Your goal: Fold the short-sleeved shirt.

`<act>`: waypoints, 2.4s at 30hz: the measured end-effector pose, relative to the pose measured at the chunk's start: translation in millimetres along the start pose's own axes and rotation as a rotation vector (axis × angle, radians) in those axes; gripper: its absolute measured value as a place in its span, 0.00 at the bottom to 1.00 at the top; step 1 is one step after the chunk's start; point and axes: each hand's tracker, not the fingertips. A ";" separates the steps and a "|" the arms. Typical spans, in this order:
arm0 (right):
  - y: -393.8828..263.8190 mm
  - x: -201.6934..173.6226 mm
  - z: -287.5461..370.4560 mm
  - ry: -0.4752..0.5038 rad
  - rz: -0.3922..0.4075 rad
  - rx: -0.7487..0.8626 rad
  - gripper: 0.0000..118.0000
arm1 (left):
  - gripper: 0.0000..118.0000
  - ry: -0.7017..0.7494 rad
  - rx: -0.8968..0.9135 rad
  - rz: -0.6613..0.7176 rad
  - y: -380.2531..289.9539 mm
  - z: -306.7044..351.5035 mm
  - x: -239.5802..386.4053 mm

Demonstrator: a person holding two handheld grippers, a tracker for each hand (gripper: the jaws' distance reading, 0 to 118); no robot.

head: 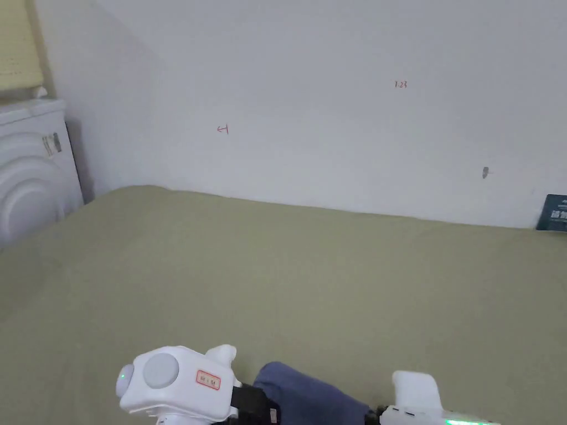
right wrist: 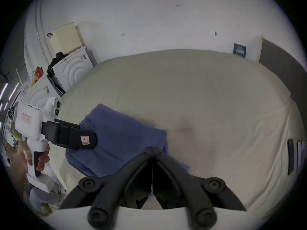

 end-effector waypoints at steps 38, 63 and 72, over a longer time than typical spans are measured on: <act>-7.9 -162.5 21.2 -0.146 -0.014 0.598 0.01 | 0.04 0.635 0.615 -0.074 -19.6 231.6 -105.9; -25.7 98.2 170.1 -0.393 0.066 0.575 0.01 | 0.02 0.537 0.805 -0.429 -113.4 40.0 210.9; -32.7 108.9 188.3 -0.428 0.087 0.668 0.15 | 0.32 0.529 0.890 -0.409 -121.5 44.1 220.6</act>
